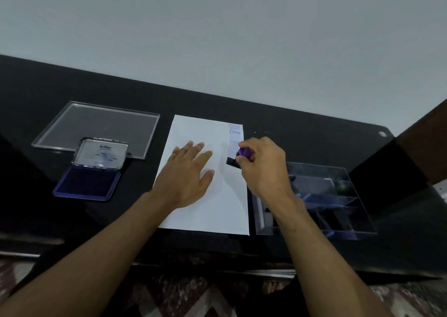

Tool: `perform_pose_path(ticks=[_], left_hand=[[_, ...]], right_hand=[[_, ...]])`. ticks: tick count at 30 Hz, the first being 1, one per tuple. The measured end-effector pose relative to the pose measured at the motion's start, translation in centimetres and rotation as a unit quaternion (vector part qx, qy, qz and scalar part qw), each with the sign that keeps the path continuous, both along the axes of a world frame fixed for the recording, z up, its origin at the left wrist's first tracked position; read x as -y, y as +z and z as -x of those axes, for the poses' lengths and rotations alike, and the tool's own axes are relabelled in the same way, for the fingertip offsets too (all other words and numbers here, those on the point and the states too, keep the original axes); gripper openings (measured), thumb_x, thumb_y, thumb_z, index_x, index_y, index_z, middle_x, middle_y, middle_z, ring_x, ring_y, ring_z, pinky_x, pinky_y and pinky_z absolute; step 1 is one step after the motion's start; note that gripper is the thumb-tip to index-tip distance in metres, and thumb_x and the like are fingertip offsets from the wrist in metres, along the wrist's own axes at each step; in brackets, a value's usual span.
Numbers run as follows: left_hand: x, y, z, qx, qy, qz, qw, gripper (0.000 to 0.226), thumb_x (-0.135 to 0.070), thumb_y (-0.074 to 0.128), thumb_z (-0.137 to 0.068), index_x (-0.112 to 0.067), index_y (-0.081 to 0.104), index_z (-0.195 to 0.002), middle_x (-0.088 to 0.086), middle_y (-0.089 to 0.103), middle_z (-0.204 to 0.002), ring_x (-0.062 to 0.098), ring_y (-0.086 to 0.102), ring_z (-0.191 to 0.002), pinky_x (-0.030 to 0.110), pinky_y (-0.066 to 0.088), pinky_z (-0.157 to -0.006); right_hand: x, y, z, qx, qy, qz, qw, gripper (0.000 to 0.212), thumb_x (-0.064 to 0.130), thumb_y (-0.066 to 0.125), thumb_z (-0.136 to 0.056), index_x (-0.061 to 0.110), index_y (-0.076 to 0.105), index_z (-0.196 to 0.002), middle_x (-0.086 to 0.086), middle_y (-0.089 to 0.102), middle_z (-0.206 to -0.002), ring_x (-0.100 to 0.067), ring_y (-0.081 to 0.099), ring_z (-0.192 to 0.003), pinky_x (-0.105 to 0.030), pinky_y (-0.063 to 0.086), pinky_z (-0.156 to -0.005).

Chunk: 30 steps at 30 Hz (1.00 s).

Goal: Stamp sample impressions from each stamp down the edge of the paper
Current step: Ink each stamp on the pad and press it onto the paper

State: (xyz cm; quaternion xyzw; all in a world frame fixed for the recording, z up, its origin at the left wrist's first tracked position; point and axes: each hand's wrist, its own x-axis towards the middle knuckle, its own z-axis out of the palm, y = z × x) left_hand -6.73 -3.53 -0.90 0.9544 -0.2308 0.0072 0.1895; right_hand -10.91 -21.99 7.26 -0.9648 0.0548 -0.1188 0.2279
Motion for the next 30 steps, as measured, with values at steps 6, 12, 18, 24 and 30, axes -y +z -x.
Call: perform_pose_path(ticks=[6,12,18,24,30], left_hand=[[1.5,-0.6,-1.9,0.010,-0.014,-0.011,1.000,0.072,-0.059,0.022,-0.094,-0.024,0.035,-0.156,0.003,0.021,-0.167,0.028,0.010,-0.155,0.049,0.008,-0.125],[1.6,-1.4,-2.9,0.013,-0.018,-0.031,0.999,0.072,-0.060,0.021,-0.095,-0.024,0.037,-0.155,0.004,0.023,-0.166,0.029,0.012,-0.155,0.052,0.009,-0.124],[1.5,-1.9,-2.6,0.024,-0.019,-0.034,0.999,0.070,-0.060,0.020,-0.096,-0.025,0.038,-0.154,0.003,0.023,-0.166,0.028,0.012,-0.155,0.051,0.008,-0.125],[1.5,-2.2,-2.6,0.033,-0.016,-0.033,0.999,0.077,-0.065,0.011,-0.094,-0.026,0.039,-0.153,0.003,0.024,-0.166,0.027,0.013,-0.155,0.051,0.008,-0.125],[1.6,-2.3,-2.8,0.029,-0.008,-0.045,0.999,0.075,-0.066,0.012,-0.095,-0.028,0.035,-0.155,0.000,0.020,-0.167,0.025,0.010,-0.155,0.050,0.008,-0.126]], right_hand=[[1.4,-0.8,-0.9,-0.007,0.023,0.028,0.999,0.020,0.020,0.065,-0.094,0.016,0.071,-0.113,0.000,0.059,-0.105,-0.008,0.054,-0.084,-0.010,0.039,-0.073],[1.9,-1.3,-1.3,-0.001,0.038,0.030,0.999,0.028,0.018,0.064,-0.095,0.014,0.068,-0.123,-0.002,0.057,-0.111,-0.010,0.055,-0.089,-0.013,0.040,-0.077],[1.7,-1.9,-1.3,-0.010,0.039,0.029,0.999,0.031,0.020,0.067,-0.093,0.014,0.068,-0.124,-0.003,0.058,-0.113,-0.014,0.059,-0.093,-0.018,0.045,-0.083],[1.7,-2.1,-1.5,-0.009,0.047,0.034,0.998,0.029,0.021,0.067,-0.093,0.014,0.069,-0.121,-0.004,0.060,-0.112,-0.016,0.061,-0.091,-0.022,0.050,-0.084],[1.6,-2.5,-1.6,0.002,0.064,0.043,0.997,0.023,0.019,0.068,-0.092,0.011,0.072,-0.114,-0.006,0.061,-0.105,-0.018,0.061,-0.088,-0.030,0.056,-0.082]])
